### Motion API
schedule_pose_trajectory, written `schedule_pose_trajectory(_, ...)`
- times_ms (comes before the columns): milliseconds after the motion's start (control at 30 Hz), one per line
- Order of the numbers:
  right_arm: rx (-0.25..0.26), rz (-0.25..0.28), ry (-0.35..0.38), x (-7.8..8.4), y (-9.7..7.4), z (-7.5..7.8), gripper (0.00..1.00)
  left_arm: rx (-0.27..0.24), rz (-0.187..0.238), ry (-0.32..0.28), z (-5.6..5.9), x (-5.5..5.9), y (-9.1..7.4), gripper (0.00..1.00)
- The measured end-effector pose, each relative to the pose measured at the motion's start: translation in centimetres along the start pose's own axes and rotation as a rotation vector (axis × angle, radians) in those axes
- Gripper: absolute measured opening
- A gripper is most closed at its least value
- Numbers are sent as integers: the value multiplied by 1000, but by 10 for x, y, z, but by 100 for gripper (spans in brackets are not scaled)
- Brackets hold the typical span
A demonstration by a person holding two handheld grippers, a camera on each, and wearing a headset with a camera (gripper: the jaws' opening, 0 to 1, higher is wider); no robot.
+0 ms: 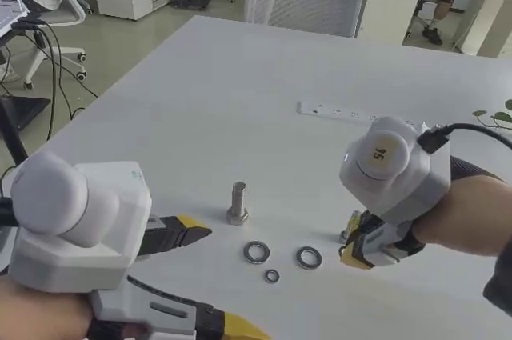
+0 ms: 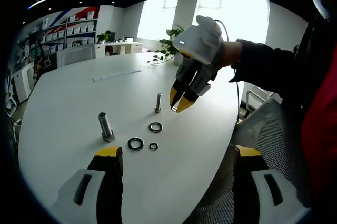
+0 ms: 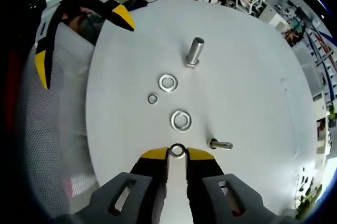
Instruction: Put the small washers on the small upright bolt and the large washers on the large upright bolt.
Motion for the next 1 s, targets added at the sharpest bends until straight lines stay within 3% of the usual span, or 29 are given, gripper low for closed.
schedule_pose_trajectory(533,34,-15,49,19,-16,17,13,6,-6,0,2,1,0,86)
schedule_pose_trajectory(1000,65,-9,40,11,-26,32,13,7,-8,-2,1,1,0,86)
Point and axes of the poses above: the centre of the closed fingertips' face, and the gripper's own axes: y roughly forward along the fingers, z roughly to its right, x roughly out of its underside, the point moved 5 cm from there along -y, roughly backward along the fingers, and after that the axes turned 3 degrees about -x, right-handed, at the moved point
